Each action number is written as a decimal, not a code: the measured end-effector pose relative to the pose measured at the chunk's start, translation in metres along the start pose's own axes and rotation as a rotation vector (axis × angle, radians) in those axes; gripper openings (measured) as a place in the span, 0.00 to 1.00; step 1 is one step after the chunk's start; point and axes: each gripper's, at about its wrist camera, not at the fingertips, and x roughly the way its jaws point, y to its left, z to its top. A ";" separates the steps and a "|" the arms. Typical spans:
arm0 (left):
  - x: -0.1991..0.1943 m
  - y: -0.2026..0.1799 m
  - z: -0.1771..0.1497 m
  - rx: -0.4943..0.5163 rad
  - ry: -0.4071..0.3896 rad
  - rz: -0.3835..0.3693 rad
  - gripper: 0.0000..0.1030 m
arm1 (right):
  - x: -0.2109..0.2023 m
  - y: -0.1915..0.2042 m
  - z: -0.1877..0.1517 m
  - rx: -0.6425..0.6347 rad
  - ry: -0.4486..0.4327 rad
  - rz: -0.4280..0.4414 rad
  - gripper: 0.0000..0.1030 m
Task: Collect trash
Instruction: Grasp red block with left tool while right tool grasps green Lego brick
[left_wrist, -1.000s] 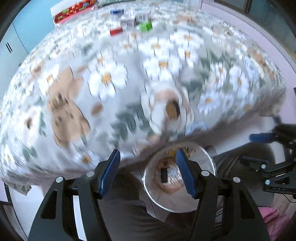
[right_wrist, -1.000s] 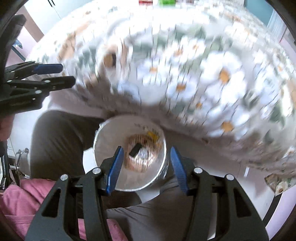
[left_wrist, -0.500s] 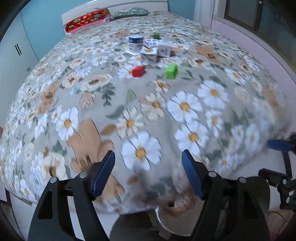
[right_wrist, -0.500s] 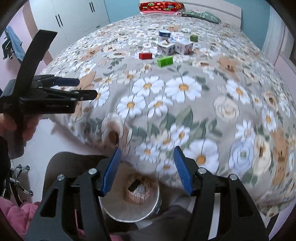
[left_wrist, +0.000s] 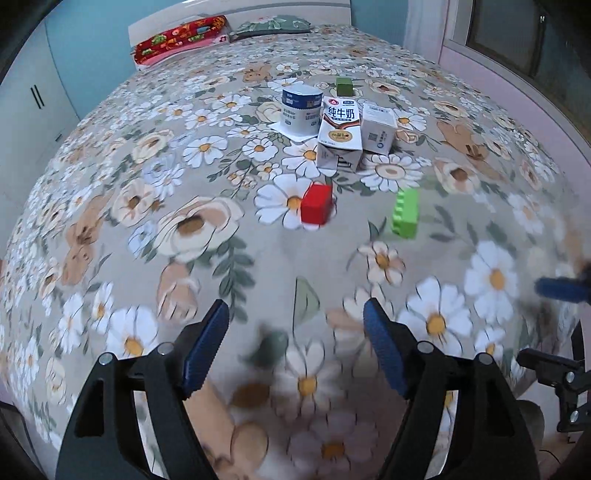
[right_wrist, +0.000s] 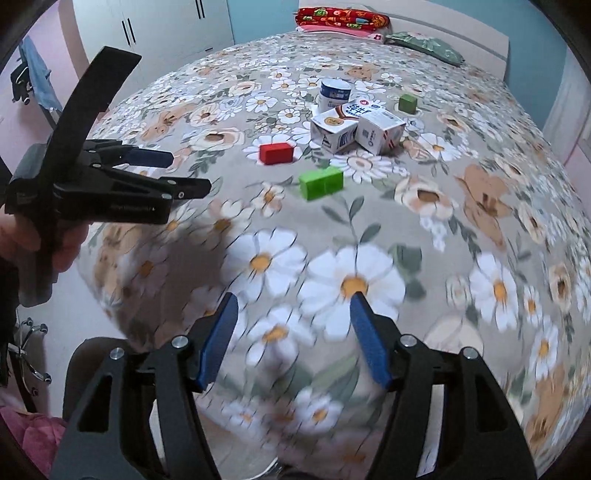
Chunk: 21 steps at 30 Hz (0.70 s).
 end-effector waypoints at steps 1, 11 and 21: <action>0.005 0.000 0.005 0.002 0.003 -0.010 0.75 | 0.007 -0.003 0.007 -0.011 0.002 0.003 0.62; 0.057 0.002 0.046 0.024 0.026 -0.022 0.75 | 0.071 -0.026 0.054 -0.077 0.045 0.032 0.62; 0.090 0.003 0.068 0.002 0.050 -0.032 0.75 | 0.108 -0.035 0.085 -0.118 0.037 0.087 0.62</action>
